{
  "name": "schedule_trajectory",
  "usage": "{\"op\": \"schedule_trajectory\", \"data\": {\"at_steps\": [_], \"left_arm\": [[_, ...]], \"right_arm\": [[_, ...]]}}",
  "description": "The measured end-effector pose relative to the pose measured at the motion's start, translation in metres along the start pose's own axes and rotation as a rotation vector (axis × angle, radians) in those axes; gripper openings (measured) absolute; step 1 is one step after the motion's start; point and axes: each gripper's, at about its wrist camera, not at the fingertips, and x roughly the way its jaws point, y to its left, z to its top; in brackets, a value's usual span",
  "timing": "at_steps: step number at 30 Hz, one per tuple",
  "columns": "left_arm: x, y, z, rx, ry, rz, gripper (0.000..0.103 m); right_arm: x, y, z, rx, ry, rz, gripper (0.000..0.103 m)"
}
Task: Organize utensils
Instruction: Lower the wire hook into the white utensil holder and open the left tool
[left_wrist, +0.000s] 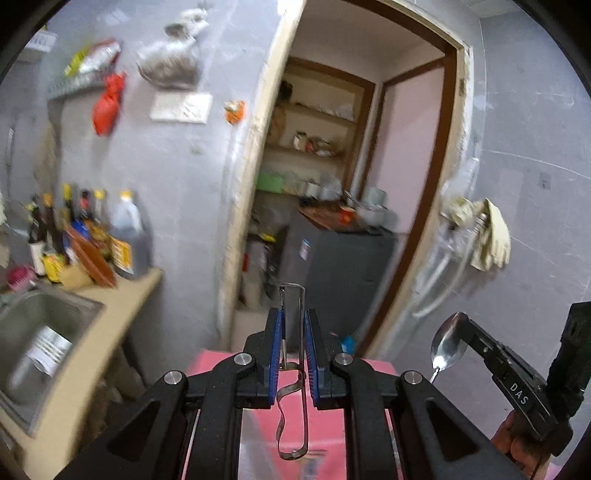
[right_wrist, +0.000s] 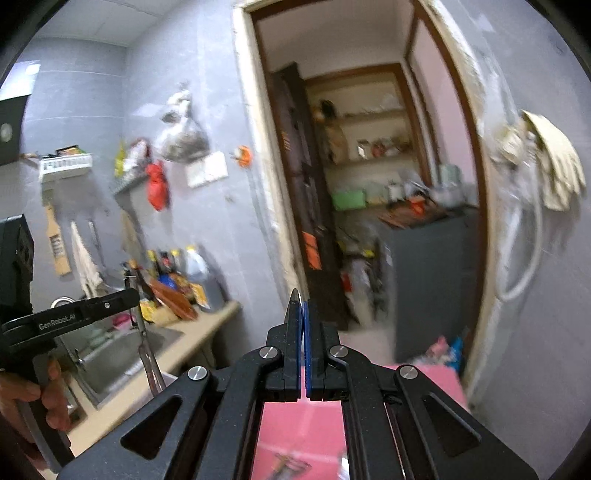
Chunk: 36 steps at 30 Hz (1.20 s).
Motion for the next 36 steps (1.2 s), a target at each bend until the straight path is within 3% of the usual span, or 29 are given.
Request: {"op": "schedule_trajectory", "data": {"at_steps": [8,13,27,36], "left_arm": [[0.004,0.049,-0.017,-0.024,-0.044,0.009,0.012],[0.020,0.067,-0.040,-0.044,-0.045,-0.027,0.012],[0.046,0.077,-0.084,-0.021,0.104,-0.092,0.013],[0.051,0.088,-0.095,-0.093,0.176,-0.120,0.016]], "right_arm": [[0.040,0.097,-0.017,-0.201,-0.067,0.071,0.002],[0.055,0.124,-0.043,-0.282,-0.033,0.099,0.002],[0.089,0.106,-0.097,-0.188,0.175,0.178,0.002],[0.097,0.099,-0.117,-0.136,0.266,0.218,0.004]]}}
